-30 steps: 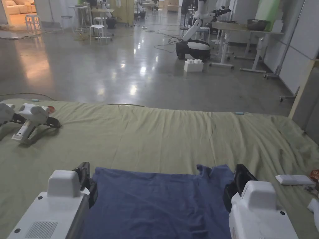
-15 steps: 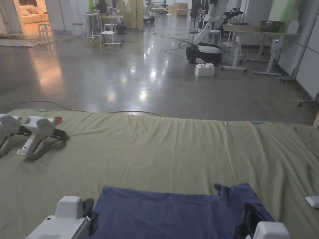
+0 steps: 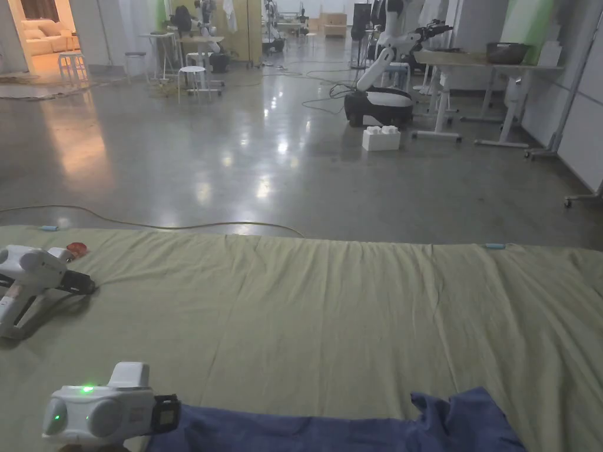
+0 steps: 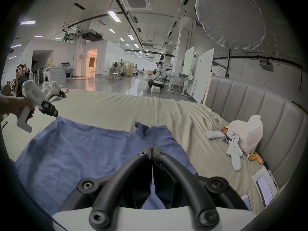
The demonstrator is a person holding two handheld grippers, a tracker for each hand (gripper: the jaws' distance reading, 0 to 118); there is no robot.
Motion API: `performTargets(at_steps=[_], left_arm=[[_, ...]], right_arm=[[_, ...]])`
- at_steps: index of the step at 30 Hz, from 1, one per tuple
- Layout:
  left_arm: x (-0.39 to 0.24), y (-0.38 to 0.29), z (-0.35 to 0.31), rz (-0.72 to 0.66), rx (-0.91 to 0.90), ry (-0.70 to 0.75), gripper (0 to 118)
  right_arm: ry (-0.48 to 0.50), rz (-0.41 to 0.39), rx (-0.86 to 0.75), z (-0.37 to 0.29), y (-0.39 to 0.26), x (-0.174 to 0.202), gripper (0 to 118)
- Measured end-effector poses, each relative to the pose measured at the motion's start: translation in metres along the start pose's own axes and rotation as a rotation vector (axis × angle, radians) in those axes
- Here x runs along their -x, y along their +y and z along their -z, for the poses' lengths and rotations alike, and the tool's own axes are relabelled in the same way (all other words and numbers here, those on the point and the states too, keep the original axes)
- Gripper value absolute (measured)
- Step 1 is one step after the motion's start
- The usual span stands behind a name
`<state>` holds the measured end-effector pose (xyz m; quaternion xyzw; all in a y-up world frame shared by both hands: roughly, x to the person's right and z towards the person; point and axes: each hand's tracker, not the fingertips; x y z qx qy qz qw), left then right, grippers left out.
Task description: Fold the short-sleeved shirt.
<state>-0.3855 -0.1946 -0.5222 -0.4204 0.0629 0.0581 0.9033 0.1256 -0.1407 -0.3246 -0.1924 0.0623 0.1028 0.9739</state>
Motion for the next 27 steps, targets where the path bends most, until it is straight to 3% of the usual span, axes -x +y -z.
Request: performTargets(at_steps=[3,7,9,10,12,15,16,20,22,23,27], left_arm=[[-0.007,0.005,0.02,0.023,0.044,0.002,84],[-0.019,0.003,0.048,0.068,0.165,0.092,81],[-0.026,-0.001,0.047,0.075,0.12,0.1,77],[-0.03,-0.001,0.045,0.069,0.125,0.101,71],[-0.034,0.0,0.041,0.057,0.103,0.083,39],[-0.035,-0.001,0.035,0.087,0.094,0.036,2],[-0.033,-0.001,0.033,0.077,0.099,0.007,1],[-0.036,-0.002,0.005,0.042,0.089,-0.008,0],[-0.042,-0.004,-0.011,0.07,0.065,-0.009,0],[-0.043,-0.005,-0.018,0.085,0.042,-0.011,0],[-0.04,-0.006,-0.041,0.08,0.004,-0.012,0]], right_arm=[[-0.001,0.018,0.039,0.0,-0.015,-0.008,0],[-0.021,0.037,0.09,0.001,-0.029,-0.014,0],[-0.023,0.053,0.113,0.003,-0.029,-0.017,0],[-0.024,0.059,0.114,0.004,-0.029,-0.019,0],[-0.032,0.075,0.129,0.01,-0.026,-0.026,0],[-0.003,0.123,0.184,0.036,-0.016,-0.044,1],[0.011,0.139,0.212,0.048,-0.011,-0.051,2],[0.025,0.179,0.318,0.107,0.012,-0.083,17],[0.038,0.189,0.376,0.141,0.018,-0.1,61],[0.047,0.172,0.401,0.157,0.021,-0.105,74],[0.068,0.127,0.462,0.21,0.026,-0.121,76]])
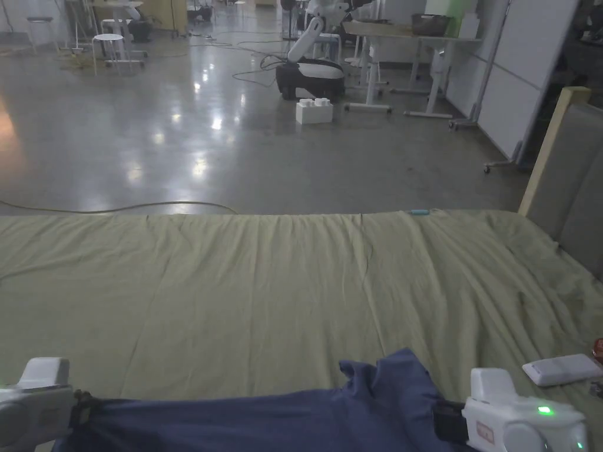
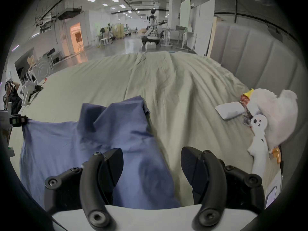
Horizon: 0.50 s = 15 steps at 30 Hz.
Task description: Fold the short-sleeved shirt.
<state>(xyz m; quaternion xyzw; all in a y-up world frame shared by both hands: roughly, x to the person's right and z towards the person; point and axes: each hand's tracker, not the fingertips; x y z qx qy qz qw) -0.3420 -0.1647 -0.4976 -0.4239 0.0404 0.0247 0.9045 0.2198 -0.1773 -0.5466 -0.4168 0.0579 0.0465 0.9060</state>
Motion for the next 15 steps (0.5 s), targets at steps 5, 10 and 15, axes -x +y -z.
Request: performTargets(at_steps=[5,10,15], left_arm=[[0.002,-0.003,-0.012,0.035,-0.01,0.023,0],[0.0,-0.004,-0.014,0.034,-0.007,0.027,0],[-0.004,-0.006,-0.013,0.062,-0.007,0.041,0]], right_arm=[[0.023,0.024,0.113,0.039,0.01,-0.013,75],[0.005,-0.034,0.157,0.057,0.008,-0.003,62],[0.002,-0.105,0.119,0.052,0.009,0.019,7]])
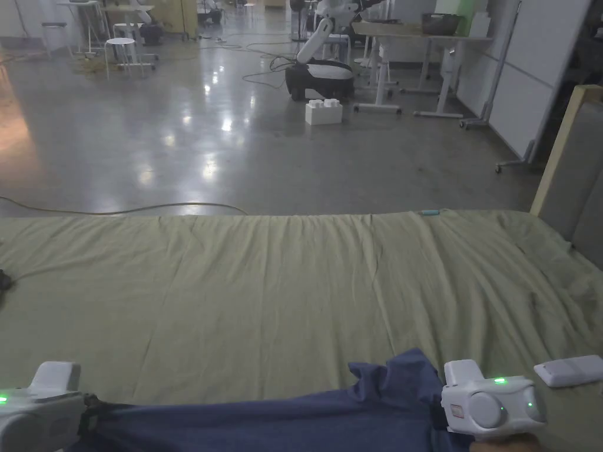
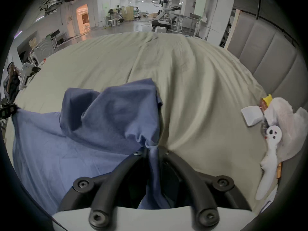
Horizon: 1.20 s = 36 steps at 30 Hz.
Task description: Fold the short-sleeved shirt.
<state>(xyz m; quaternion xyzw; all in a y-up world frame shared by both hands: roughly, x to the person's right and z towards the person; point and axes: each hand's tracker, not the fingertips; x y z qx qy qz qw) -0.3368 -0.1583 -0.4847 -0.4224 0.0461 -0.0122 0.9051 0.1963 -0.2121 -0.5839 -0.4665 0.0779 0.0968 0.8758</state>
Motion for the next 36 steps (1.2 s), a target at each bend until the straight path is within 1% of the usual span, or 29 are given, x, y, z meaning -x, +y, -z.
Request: performTargets(at_steps=[1,3,4,6,8,10,11,12,16,21,24,26,28,32,36], left_arm=[[-0.001,-0.001,-0.002,-0.001,0.0,0.0,0],[-0.002,-0.001,-0.01,-0.013,-0.012,0.002,0],[-0.001,-0.001,-0.014,-0.023,-0.02,-0.001,0],[0.0,0.002,-0.027,-0.053,-0.053,-0.013,0],[0.012,0.005,-0.028,-0.059,-0.069,-0.03,0],[0.012,0.008,-0.044,-0.045,-0.098,-0.032,0],[0.01,0.009,-0.056,-0.037,-0.116,-0.022,0],[0.007,0.008,-0.07,-0.033,-0.131,-0.03,0],[0.009,0.013,-0.119,-0.048,-0.209,-0.034,0],[0.017,0.027,-0.191,-0.049,-0.321,-0.029,0],[0.023,0.042,-0.235,-0.032,-0.403,0.002,0],[0.03,0.053,-0.259,-0.067,-0.443,-0.007,0],[0.034,0.066,-0.28,-0.073,-0.483,0.0,0],[0.037,0.098,-0.318,-0.042,-0.545,0.033,0],[0.043,0.138,-0.349,-0.009,-0.597,0.075,0]], right_arm=[[-0.03,-0.012,0.004,-0.001,0.0,0.0,6],[-0.032,-0.018,-0.011,-0.006,0.0,0.001,5],[-0.033,-0.006,-0.035,-0.012,0.0,-0.002,5],[-0.034,0.042,-0.11,-0.031,-0.003,-0.007,4],[-0.051,0.029,-0.164,-0.054,-0.003,-0.008,4],[-0.031,0.037,-0.197,-0.075,-0.005,-0.012,4],[-0.028,0.05,-0.246,-0.091,-0.004,-0.009,4],[-0.039,0.039,-0.263,-0.106,-0.004,-0.008,4],[-0.027,0.026,-0.359,-0.166,0.001,-0.005,4],[-0.013,0.031,-0.508,-0.252,0.015,-0.003,4],[-0.026,0.036,-0.592,-0.306,0.026,0.0,4],[-0.012,0.034,-0.639,-0.333,0.034,0.0,4],[-0.028,0.024,-0.677,-0.355,0.046,0.0,4],[-0.055,0.004,-0.742,-0.398,0.075,0.002,4],[-0.078,0.012,-0.799,-0.434,0.114,0.0,4]])
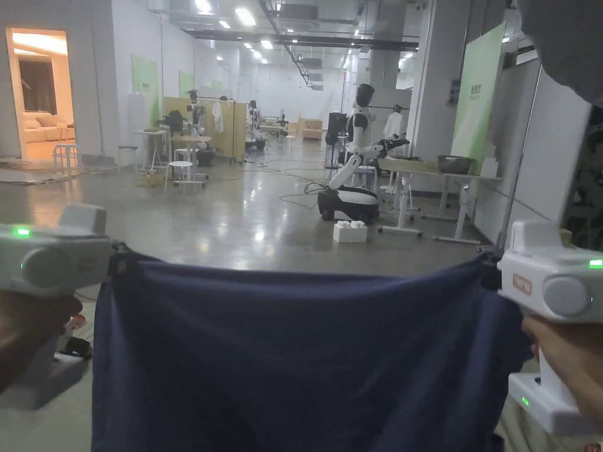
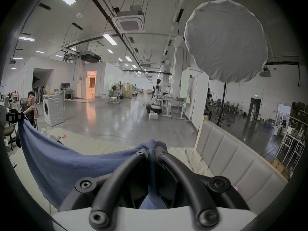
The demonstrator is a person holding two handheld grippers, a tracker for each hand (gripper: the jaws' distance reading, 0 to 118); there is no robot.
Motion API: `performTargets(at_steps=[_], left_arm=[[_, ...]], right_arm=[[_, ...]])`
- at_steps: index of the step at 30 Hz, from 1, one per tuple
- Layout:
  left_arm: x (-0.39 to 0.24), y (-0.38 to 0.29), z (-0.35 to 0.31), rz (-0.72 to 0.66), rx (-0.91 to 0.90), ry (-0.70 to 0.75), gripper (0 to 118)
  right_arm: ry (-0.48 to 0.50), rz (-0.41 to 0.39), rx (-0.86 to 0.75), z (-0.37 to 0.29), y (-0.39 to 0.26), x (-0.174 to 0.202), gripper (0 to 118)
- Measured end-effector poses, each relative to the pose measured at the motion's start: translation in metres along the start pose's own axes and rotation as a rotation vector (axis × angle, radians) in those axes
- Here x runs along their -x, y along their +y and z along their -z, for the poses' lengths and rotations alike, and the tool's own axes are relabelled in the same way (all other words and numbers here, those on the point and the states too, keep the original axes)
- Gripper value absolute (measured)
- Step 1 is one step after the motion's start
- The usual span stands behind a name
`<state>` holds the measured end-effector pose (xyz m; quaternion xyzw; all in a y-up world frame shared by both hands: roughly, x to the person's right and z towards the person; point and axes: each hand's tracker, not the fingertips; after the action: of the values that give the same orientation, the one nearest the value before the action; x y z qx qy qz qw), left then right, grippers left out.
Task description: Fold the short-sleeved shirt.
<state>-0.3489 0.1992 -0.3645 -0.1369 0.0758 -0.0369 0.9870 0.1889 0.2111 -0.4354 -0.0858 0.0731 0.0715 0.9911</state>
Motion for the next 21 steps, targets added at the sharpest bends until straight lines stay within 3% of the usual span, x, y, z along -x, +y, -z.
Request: performTargets(at_steps=[12,17,21], left_arm=[[0.017,0.124,0.022,-0.012,-0.121,0.047,0],[0.016,0.122,0.038,-0.011,-0.126,0.069,0],[0.005,0.086,0.045,-0.004,-0.105,0.075,0]], right_arm=[[-0.069,-0.05,-0.127,0.027,0.137,-0.001,4],[-0.074,-0.072,-0.135,0.035,0.133,-0.001,4],[-0.054,-0.099,-0.114,0.045,0.095,0.004,4]])
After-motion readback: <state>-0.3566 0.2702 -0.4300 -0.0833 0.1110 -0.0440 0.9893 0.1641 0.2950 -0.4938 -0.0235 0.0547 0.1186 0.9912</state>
